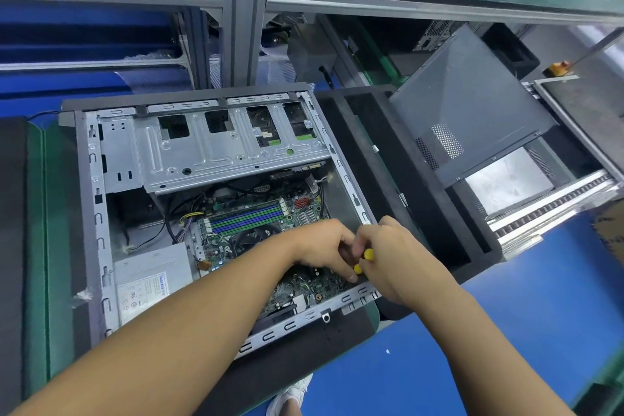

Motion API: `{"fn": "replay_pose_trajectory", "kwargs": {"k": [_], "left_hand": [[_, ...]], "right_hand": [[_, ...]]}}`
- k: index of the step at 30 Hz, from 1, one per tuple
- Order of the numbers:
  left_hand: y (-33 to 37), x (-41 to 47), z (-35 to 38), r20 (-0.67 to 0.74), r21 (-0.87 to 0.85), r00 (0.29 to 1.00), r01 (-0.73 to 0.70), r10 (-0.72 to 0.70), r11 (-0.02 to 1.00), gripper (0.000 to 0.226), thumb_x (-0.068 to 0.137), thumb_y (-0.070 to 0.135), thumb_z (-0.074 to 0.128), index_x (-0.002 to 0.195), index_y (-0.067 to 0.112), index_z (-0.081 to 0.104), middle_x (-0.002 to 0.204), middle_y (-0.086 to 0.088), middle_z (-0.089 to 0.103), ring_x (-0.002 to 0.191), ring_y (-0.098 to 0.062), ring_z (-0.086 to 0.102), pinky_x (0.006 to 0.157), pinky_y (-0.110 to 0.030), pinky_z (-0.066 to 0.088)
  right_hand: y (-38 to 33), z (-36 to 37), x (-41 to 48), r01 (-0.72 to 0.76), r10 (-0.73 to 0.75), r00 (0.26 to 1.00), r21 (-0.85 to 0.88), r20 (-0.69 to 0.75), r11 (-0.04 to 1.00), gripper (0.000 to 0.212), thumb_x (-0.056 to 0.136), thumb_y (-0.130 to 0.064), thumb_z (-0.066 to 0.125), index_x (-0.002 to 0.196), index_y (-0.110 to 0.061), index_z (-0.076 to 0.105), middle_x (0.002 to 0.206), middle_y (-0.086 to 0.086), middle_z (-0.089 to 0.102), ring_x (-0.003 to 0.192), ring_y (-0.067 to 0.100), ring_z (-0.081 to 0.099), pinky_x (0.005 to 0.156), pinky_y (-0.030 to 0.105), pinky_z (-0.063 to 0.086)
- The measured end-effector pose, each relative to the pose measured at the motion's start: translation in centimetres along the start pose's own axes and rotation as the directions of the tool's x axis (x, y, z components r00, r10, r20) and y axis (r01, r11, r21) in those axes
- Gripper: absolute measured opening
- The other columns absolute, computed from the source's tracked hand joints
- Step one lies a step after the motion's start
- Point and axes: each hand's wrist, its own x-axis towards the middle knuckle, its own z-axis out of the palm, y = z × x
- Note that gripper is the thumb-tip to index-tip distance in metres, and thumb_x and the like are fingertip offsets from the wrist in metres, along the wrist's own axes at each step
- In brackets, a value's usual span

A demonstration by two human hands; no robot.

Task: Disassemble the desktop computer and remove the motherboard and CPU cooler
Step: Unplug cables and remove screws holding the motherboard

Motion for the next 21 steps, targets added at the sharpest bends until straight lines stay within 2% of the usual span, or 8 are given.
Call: {"fn": "replay_pose_trajectory", "kwargs": {"k": [2, 5, 7, 11, 13, 16, 19, 21], "left_hand": [[-0.16, 0.19, 0.32, 0.003, -0.005, 1.0, -0.003, 0.003, 1.0, 0.028, 0.071, 0.02, 0.088, 0.07, 0.03, 0.061, 0.064, 0.023, 0.064, 0.058, 0.007, 0.057, 0.056, -0.01, 0.042], [0.06, 0.45, 0.79, -0.033, 0.011, 0.999, -0.006, 0.006, 1.0, 0.034, 0.066, 0.023, 0.09, 0.082, 0.017, 0.061, 0.078, 0.007, 0.07, 0.073, -0.014, 0.065, 0.069, -0.036, 0.055], [0.19, 0.45, 0.79, -0.044, 0.005, 0.999, -0.014, 0.014, 1.0, 0.039, 0.066, 0.025, 0.091, 0.09, 0.015, 0.062, 0.089, -0.002, 0.072, 0.083, -0.021, 0.068, 0.077, -0.044, 0.055], [-0.19, 0.1, 0.08, 0.023, -0.046, 1.0, -0.012, 0.013, 0.999, 0.026, 0.073, 0.017, 0.087, 0.093, 0.019, 0.07, 0.085, 0.007, 0.074, 0.079, -0.008, 0.069, 0.079, -0.03, 0.056], [-0.15, -0.02, -0.15, 0.024, -0.033, 1.0, 0.002, -0.001, 0.999, 0.022, 0.074, 0.019, 0.086, 0.079, 0.032, 0.069, 0.073, 0.021, 0.069, 0.067, 0.006, 0.063, 0.066, -0.012, 0.047], [-0.1, 0.18, 0.14, 0.021, -0.005, 1.0, -0.001, 0.001, 1.0, 0.029, 0.072, 0.019, 0.087, 0.068, 0.032, 0.062, 0.064, 0.025, 0.064, 0.058, 0.009, 0.058, 0.056, -0.009, 0.041], [0.01, 0.37, 0.51, -0.017, 0.007, 1.0, -0.017, 0.017, 1.0, 0.03, 0.067, 0.022, 0.089, 0.08, 0.021, 0.062, 0.075, 0.012, 0.068, 0.071, -0.01, 0.064, 0.066, -0.035, 0.053], [0.17, 0.35, 0.55, -0.032, 0.024, 0.999, -0.03, 0.031, 0.999, 0.038, 0.065, 0.027, 0.091, 0.088, 0.018, 0.062, 0.087, 0.0, 0.07, 0.082, -0.021, 0.066, 0.074, -0.044, 0.055]], "right_hand": [[-0.07, 0.16, 0.0, -0.006, 0.007, 0.999, 0.024, -0.032, 1.0, 0.016, 0.09, -0.025, 0.064, 0.1, -0.028, 0.053, 0.096, -0.003, 0.04, 0.074, 0.016, 0.052, 0.059, 0.027, 0.038], [-0.29, 0.43, 0.0, -0.087, 0.086, 0.99, -0.009, -0.115, 0.996, 0.03, 0.091, -0.046, 0.062, 0.096, -0.022, 0.044, 0.085, -0.004, 0.043, 0.074, 0.023, 0.051, 0.059, 0.033, 0.037], [-0.35, 0.62, 0.03, -0.111, 0.105, 0.986, -0.038, -0.131, 0.993, 0.029, 0.094, -0.045, 0.059, 0.093, -0.021, 0.042, 0.08, -0.002, 0.043, 0.074, 0.026, 0.05, 0.062, 0.033, 0.039], [-0.34, 0.57, 0.0, -0.022, 0.019, 0.995, -0.028, -0.097, 0.999, 0.012, 0.095, -0.026, 0.058, 0.097, -0.025, 0.046, 0.098, -0.001, 0.046, 0.08, 0.024, 0.055, 0.066, 0.033, 0.045], [-0.26, 0.3, -0.01, -0.008, 0.007, 0.999, -0.02, -0.044, 1.0, 0.014, 0.093, -0.019, 0.059, 0.096, -0.028, 0.049, 0.099, -0.002, 0.041, 0.078, 0.022, 0.056, 0.061, 0.03, 0.043], [-0.25, 0.23, 0.01, -0.018, 0.018, 1.0, -0.005, -0.025, 1.0, 0.022, 0.087, -0.02, 0.065, 0.097, -0.031, 0.048, 0.095, -0.003, 0.038, 0.073, 0.021, 0.055, 0.052, 0.025, 0.037], [-0.57, 0.42, -0.17, -0.082, 0.075, 0.988, -0.042, -0.138, 0.996, 0.026, 0.09, -0.044, 0.061, 0.094, -0.026, 0.042, 0.087, -0.004, 0.042, 0.069, 0.021, 0.05, 0.051, 0.029, 0.033], [-0.73, 0.55, -0.11, -0.128, 0.115, 0.981, -0.081, -0.154, 0.988, 0.03, 0.093, -0.047, 0.056, 0.091, -0.022, 0.04, 0.085, -0.002, 0.045, 0.071, 0.024, 0.047, 0.058, 0.033, 0.035]]}}
